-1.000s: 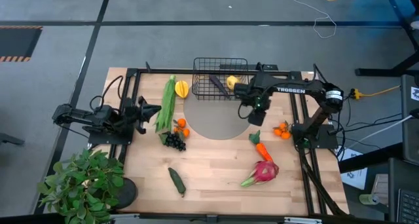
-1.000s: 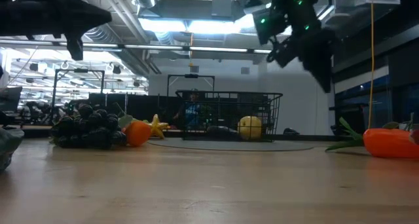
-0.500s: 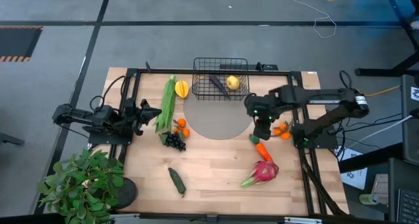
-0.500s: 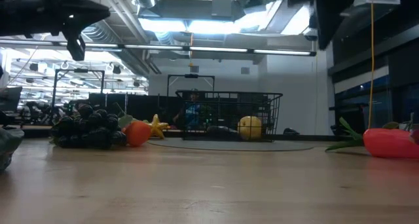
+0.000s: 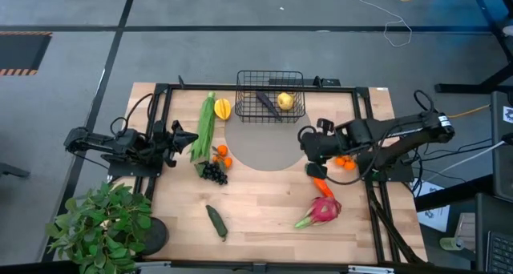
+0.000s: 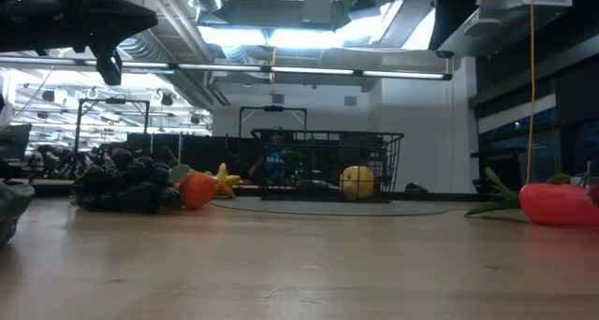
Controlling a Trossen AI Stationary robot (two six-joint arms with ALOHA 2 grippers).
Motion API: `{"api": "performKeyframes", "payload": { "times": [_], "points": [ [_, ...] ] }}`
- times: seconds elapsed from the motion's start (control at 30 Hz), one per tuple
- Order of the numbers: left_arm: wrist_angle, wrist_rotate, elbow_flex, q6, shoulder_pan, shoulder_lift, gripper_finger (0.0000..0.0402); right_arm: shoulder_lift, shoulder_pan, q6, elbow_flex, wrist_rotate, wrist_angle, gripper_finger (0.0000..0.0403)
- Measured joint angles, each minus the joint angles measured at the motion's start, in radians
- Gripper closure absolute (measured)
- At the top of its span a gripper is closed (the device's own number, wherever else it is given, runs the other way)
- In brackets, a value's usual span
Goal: Build produce basket
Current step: Put the right orange tangerines into the black wire basket
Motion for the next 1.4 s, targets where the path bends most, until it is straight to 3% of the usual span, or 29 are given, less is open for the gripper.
{"api": "performKeyframes", "payload": {
  "times": [0.2, 0.43, 0.67, 0.87, 1.1, 1.33, 1.4],
  "points": [
    [0.000, -0.003, 0.000, 0.043, 0.000, 0.000, 0.0379, -0.007, 0.047, 0.151, -0.041, 0.131, -0.100, 0.0281],
    [-0.015, -0.040, 0.009, -0.038, 0.000, 0.003, 0.0379, -0.075, 0.098, 0.491, -0.176, 0.443, -0.275, 0.0281],
    [-0.138, -0.118, 0.117, 0.001, 0.001, 0.065, 0.0379, -0.173, 0.100, 0.699, -0.283, 0.474, -0.280, 0.0281],
    [-0.184, -0.109, 0.230, 0.086, 0.000, 0.154, 0.0379, -0.223, 0.100, 0.782, -0.368, 0.380, -0.270, 0.0281],
    [-0.231, -0.108, 0.258, 0.074, 0.000, 0.244, 0.0379, -0.231, 0.080, 0.835, -0.447, 0.036, -0.266, 0.0281],
    [-0.220, -0.108, 0.258, 0.023, 0.000, 0.292, 0.0379, -0.231, 0.077, 0.859, -0.507, -0.001, -0.258, 0.0281],
    [-0.220, -0.108, 0.257, 0.001, 0.000, 0.298, 0.0379, -0.231, 0.069, 0.862, -0.528, -0.066, -0.259, 0.0281]
  ]
}}
